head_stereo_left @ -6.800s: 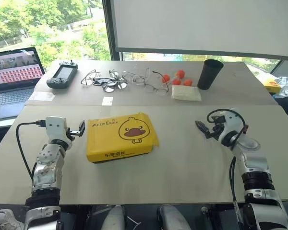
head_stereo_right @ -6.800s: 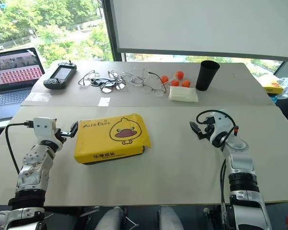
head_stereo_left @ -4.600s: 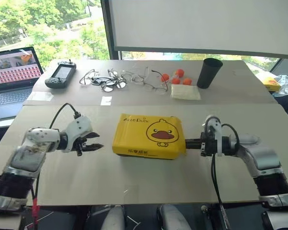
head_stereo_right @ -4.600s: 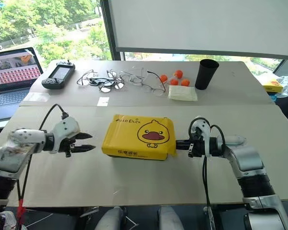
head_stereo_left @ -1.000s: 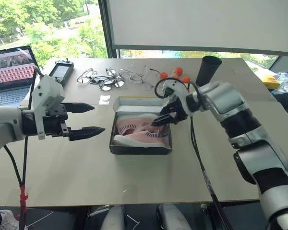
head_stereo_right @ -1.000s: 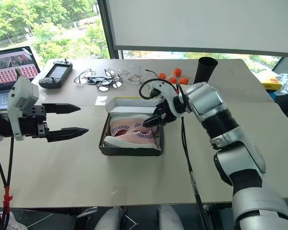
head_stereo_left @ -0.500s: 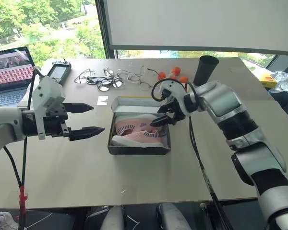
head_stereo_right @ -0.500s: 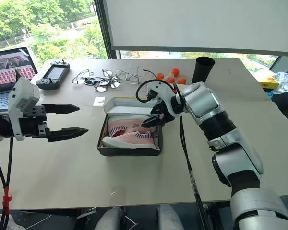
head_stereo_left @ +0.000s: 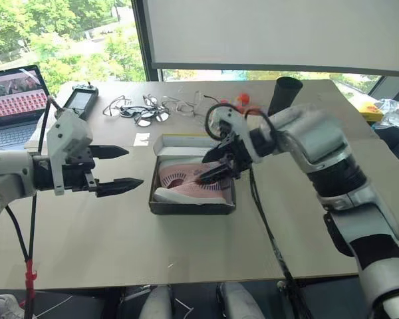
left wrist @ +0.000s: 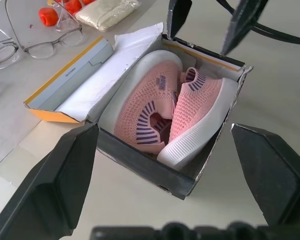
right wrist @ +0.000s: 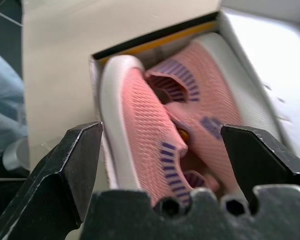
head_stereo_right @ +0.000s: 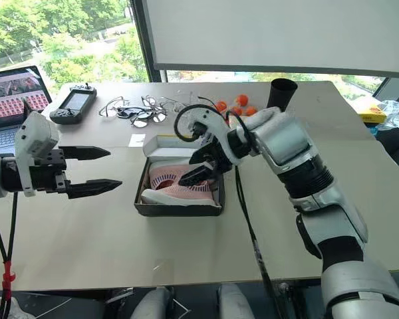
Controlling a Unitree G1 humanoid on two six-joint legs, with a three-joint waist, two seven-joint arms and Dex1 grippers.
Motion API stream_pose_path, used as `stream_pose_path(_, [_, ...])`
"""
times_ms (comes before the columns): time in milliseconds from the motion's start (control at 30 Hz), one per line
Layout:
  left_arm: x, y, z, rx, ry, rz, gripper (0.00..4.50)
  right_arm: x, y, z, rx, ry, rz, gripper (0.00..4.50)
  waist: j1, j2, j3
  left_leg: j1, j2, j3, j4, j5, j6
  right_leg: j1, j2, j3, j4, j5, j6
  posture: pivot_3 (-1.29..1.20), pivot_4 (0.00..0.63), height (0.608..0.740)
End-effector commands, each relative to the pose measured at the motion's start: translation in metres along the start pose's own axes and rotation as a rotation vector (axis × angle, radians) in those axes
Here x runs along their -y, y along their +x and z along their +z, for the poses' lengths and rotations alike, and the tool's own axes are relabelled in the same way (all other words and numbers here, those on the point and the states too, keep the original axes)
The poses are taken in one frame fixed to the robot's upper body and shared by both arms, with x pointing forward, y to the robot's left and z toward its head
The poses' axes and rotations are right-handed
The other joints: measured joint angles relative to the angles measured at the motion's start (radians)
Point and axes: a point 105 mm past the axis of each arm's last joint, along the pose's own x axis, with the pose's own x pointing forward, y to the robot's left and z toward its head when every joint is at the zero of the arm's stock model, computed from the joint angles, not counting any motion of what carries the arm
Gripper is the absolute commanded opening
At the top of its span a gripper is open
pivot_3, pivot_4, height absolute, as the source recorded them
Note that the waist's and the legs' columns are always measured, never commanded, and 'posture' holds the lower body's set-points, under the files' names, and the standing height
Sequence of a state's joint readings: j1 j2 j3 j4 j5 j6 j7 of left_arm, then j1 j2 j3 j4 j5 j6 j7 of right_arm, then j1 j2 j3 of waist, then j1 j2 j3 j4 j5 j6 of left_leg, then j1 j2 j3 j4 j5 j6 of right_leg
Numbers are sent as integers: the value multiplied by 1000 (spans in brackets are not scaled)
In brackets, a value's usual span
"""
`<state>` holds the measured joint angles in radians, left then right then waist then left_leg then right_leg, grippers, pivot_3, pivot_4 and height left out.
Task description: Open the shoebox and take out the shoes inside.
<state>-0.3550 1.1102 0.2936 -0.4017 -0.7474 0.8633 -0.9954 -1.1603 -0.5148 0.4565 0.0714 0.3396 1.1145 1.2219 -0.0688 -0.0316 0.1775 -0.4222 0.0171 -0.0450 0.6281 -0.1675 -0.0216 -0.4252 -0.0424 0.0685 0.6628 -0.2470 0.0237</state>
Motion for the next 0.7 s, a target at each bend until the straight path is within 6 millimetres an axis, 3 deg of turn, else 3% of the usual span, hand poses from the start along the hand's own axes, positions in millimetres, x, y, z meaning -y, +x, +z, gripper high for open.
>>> stream_pose_path(33, [-4, -3, 10, 17, 66, 31, 4500, 7, 14, -7, -14, 43, 17, 4440, 1, 0, 0, 0, 0, 0, 0, 0, 0, 0, 0, 0, 0, 0, 0, 0, 150, 724])
stream_pose_path(233, [-5, -3, 10, 18, 71, 54, 4500, 20, 28, -20, -65, 80, 21, 4440, 1, 0, 0, -1, 0, 0, 0, 0, 0, -1, 0, 0, 0, 0, 0, 0, 150, 724])
stream_pose_path(367, [-3, -4, 8, 12, 67, 59, 4500, 18, 29, -27, -99, 82, 61, 4440, 0, 0, 0, -1, 0, 0, 0, 0, 0, -1, 0, 0, 0, 0, 0, 0, 150, 724])
stream_pose_path(533, [-3, -4, 6, 7, 65, 70, 4500, 14, 31, -34, -125, 88, 117, 3243, -1, 0, 0, -1, 0, 0, 0, 0, 0, -1, 0, 0, 0, 0, 0, 0, 150, 724])
stream_pose_path(700, [-3, -4, 5, 6, 64, 76, 4500, 16, 29, -29, -96, 101, 126, 1423, -1, 0, 0, 0, 0, -1, 0, 0, 0, -1, 0, 0, 0, 0, 0, 0, 150, 724])
